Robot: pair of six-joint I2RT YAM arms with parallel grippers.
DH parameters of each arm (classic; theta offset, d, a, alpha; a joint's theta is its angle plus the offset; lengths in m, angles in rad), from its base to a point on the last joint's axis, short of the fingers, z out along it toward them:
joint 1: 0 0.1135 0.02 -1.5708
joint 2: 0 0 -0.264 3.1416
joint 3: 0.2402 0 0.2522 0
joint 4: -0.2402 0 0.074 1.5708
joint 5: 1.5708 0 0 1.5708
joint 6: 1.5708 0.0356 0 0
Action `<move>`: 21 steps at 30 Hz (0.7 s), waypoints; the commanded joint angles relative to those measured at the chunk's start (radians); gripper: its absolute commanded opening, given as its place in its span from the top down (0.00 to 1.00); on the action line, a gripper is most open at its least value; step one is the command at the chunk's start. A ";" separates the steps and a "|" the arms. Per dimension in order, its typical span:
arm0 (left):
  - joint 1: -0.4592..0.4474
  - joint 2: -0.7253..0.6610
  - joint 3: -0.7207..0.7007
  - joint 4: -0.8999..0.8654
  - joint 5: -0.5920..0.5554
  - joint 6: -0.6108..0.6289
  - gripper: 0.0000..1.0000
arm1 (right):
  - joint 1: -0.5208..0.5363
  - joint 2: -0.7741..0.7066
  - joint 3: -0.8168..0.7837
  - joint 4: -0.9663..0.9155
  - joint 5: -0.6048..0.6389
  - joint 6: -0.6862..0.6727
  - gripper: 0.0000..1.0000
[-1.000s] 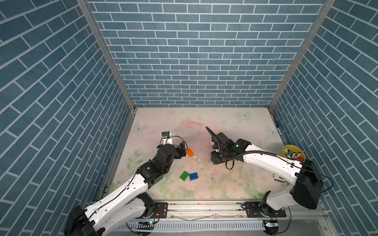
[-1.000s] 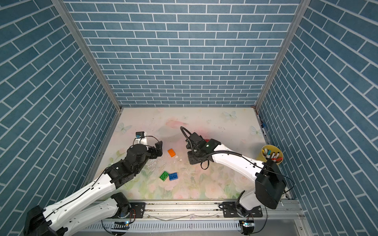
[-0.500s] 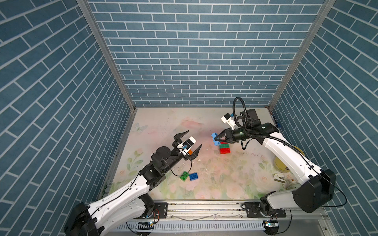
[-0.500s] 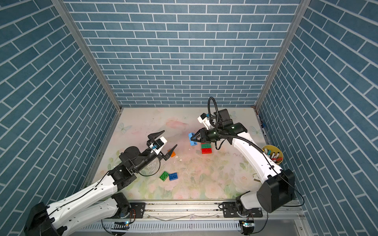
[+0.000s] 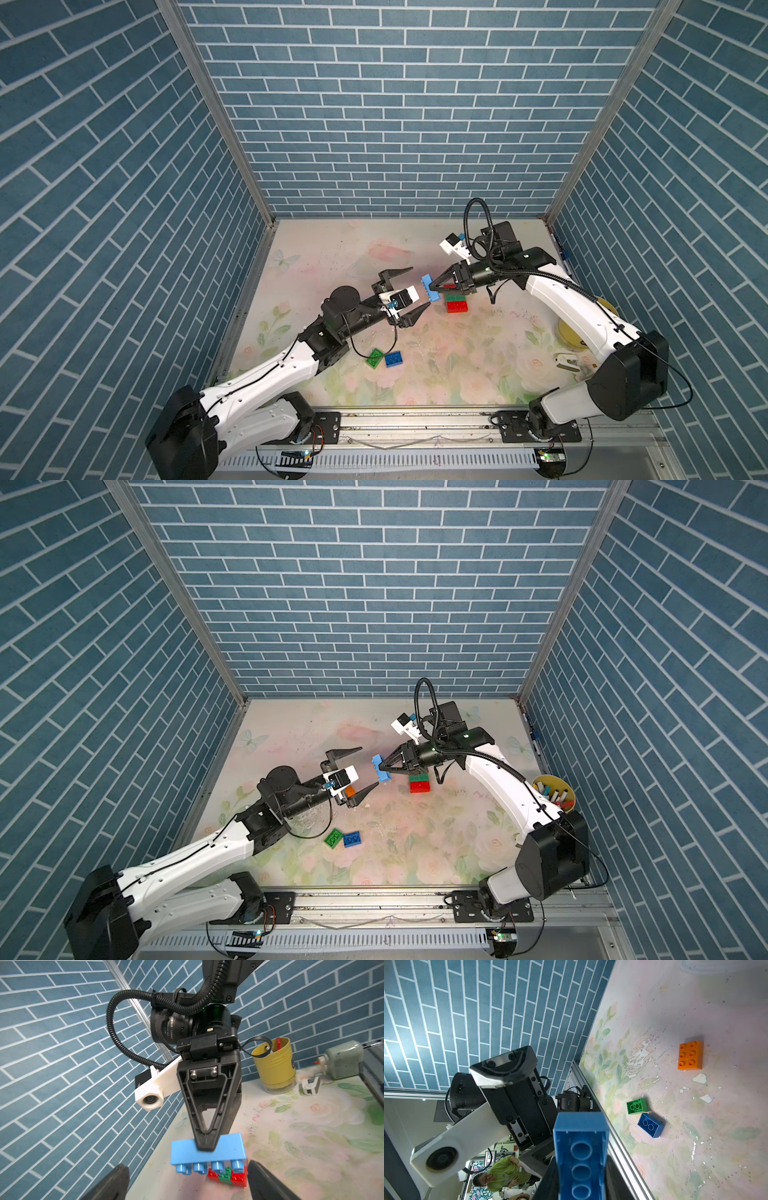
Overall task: Assemble a rectangle with lego
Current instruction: Pick up the lego brick from the center of the board.
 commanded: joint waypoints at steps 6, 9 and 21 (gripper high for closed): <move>-0.004 0.061 0.033 0.079 0.113 -0.096 0.12 | 0.015 -0.001 0.033 -0.009 -0.030 -0.051 0.74; -0.005 0.070 0.024 0.125 0.102 -0.116 0.16 | 0.020 -0.001 0.034 -0.009 -0.029 -0.051 0.74; -0.004 0.113 0.015 0.181 0.091 -0.175 0.27 | 0.028 0.004 0.038 -0.003 -0.027 -0.051 0.74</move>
